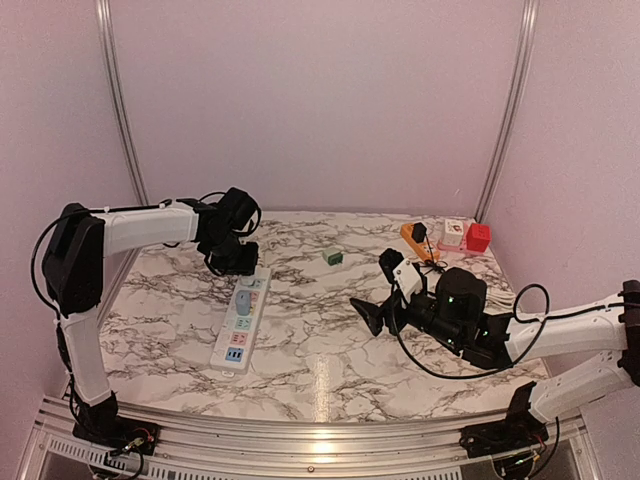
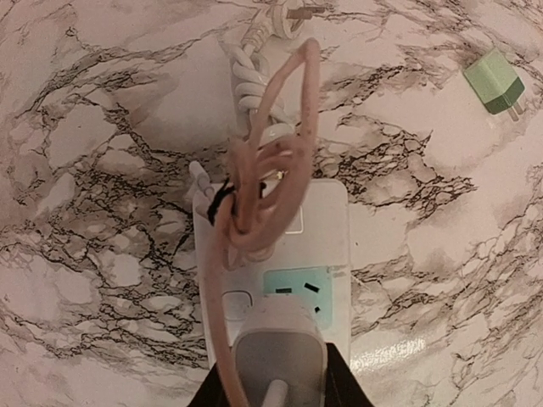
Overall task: Insert the plug
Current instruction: Insert the plug into the socket slot.
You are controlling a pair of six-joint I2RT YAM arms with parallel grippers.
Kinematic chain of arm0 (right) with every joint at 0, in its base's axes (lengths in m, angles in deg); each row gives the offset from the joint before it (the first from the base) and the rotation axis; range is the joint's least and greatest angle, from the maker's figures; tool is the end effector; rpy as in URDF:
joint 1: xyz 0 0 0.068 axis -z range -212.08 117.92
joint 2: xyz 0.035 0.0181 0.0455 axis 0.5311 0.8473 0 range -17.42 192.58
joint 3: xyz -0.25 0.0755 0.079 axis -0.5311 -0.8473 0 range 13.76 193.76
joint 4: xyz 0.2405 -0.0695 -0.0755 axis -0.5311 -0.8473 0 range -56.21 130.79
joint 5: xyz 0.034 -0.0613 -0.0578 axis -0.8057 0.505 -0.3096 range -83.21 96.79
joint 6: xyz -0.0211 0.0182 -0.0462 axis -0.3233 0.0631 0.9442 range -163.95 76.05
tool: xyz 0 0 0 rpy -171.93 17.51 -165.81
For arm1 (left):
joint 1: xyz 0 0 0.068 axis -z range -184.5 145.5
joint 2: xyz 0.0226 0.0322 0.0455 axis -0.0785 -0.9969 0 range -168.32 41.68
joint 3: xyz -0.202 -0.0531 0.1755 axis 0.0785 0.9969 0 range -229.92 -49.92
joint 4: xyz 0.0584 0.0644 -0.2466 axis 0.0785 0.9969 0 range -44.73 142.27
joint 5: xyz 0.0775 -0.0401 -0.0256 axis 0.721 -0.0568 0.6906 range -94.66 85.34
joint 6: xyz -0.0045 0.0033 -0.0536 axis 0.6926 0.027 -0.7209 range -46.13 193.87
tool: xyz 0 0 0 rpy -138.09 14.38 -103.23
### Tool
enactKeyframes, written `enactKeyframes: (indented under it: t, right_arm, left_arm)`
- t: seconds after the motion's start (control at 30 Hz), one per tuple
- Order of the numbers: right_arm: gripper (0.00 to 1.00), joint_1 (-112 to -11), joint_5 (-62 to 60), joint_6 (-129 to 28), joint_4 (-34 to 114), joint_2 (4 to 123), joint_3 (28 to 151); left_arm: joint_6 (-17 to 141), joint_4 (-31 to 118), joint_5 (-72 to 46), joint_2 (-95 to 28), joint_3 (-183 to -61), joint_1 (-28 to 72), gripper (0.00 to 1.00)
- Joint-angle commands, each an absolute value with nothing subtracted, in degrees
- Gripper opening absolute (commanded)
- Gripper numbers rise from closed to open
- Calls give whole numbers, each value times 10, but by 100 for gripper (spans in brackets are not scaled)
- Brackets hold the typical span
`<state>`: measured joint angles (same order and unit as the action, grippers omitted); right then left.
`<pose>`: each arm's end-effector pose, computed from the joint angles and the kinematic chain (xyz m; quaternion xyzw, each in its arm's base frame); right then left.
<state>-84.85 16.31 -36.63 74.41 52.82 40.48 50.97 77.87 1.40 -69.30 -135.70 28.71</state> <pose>0.1603 0.2013 0.2180 -0.3357 0.6871 0.1892 0.6160 0.3535 -0.2269 0.2174 0.0716 0.9569 -0.0854 0.2683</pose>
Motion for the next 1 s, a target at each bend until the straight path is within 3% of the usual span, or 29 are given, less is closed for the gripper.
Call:
enactKeyframes:
  t: [0.0,0.97]
  right_arm:
    - [99,-852,166,-366,756,531,405]
    - [99,-852,163,-365,762,550,408]
  left_arm:
    - [516,772,22,-702,-1371,288,0]
    - [508,754,22,-711,-1363,288,0]
